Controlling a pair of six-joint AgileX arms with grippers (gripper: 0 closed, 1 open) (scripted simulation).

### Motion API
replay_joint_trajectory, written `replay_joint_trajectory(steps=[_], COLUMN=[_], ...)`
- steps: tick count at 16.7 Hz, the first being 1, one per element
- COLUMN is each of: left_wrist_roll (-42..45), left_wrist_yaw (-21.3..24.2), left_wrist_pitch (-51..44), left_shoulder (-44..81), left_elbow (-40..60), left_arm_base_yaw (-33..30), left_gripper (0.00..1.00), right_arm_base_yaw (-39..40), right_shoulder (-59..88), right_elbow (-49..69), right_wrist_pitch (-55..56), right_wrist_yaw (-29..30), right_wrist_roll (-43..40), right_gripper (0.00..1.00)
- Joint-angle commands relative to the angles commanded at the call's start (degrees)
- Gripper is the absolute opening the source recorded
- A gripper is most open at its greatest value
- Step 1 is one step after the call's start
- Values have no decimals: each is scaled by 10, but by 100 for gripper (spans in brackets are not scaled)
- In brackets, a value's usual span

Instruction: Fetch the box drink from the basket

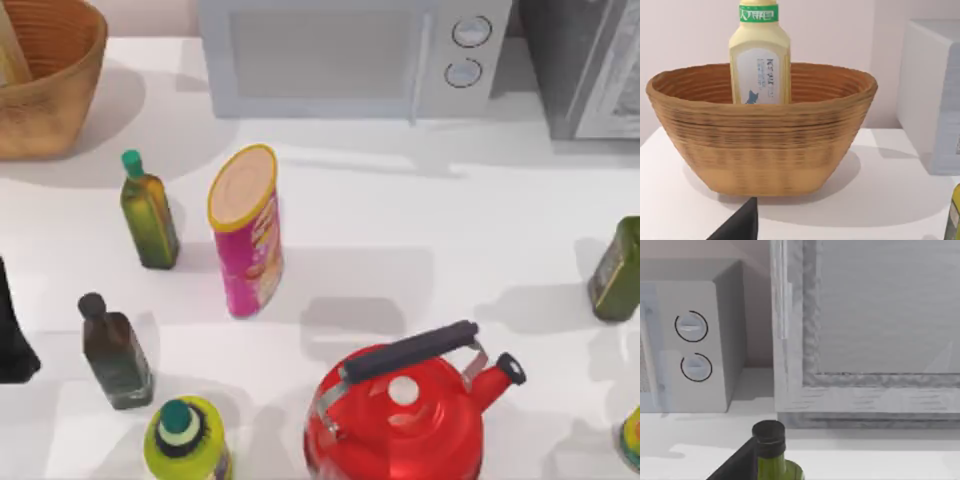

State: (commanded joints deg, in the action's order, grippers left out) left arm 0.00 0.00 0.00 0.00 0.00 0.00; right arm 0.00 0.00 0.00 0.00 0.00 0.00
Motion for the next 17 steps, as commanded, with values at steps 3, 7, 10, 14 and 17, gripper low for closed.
replay_joint_trajectory(steps=[3,7,10,14,17], left_wrist_roll=[0,0,1,2,3], left_wrist_yaw=[1,9,22,43,60], left_wrist_pitch=[3,49,111,219,310], left_shoulder=[6,86,197,394,562], left_elbow=[3,41,94,185,262], left_arm_base_yaw=[1,8,19,37,52], left_gripper=[100,100,100,100,100], right_arm_base_yaw=[0,0,0,0,0], right_shoulder=[0,0,0,0,0], right_elbow=[0,0,0,0,0], right_wrist_pitch=[0,0,0,0,0], right_wrist_yaw=[0,0,0,0,0], right_wrist_roll=[0,0,0,0,0], right_gripper=[100,100,100,100,100])
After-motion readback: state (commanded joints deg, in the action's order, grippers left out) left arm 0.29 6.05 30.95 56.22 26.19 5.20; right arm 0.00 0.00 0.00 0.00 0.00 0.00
